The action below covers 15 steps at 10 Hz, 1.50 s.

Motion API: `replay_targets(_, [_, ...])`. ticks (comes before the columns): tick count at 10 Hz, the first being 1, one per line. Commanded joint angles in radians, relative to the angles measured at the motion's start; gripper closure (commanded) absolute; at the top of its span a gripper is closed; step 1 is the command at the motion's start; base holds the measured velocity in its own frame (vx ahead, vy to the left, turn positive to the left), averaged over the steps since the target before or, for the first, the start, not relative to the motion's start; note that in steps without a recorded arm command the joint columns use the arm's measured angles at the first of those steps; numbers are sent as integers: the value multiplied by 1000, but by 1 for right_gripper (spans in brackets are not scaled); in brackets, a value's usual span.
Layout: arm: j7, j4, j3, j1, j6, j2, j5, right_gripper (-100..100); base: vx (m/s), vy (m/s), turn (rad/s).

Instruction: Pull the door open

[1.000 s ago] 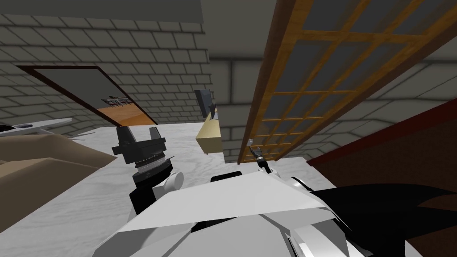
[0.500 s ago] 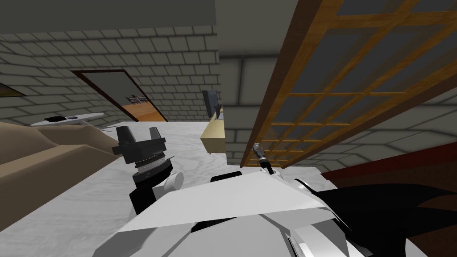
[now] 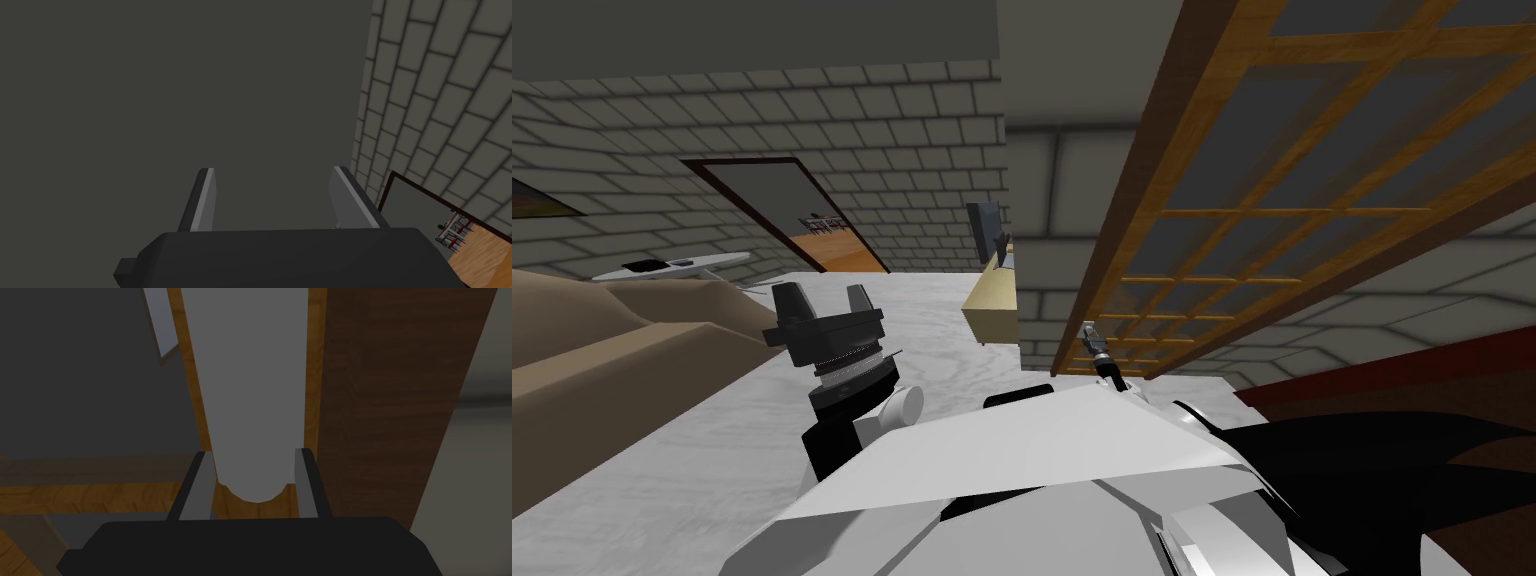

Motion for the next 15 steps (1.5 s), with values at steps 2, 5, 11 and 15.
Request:
replay_targets(2, [0, 0, 1, -1, 2, 1, 0, 100, 0, 0, 0])
replay_targets(5, [-30, -2, 2, 1, 0, 0, -3, 100, -5, -1, 4])
replay_targets(11, [-153, -12, 8, 5, 2, 1, -18, 100, -20, -10, 23])
replay_targets(15, [-258, -22, 15, 8, 3, 2, -31, 100, -25, -11, 28])
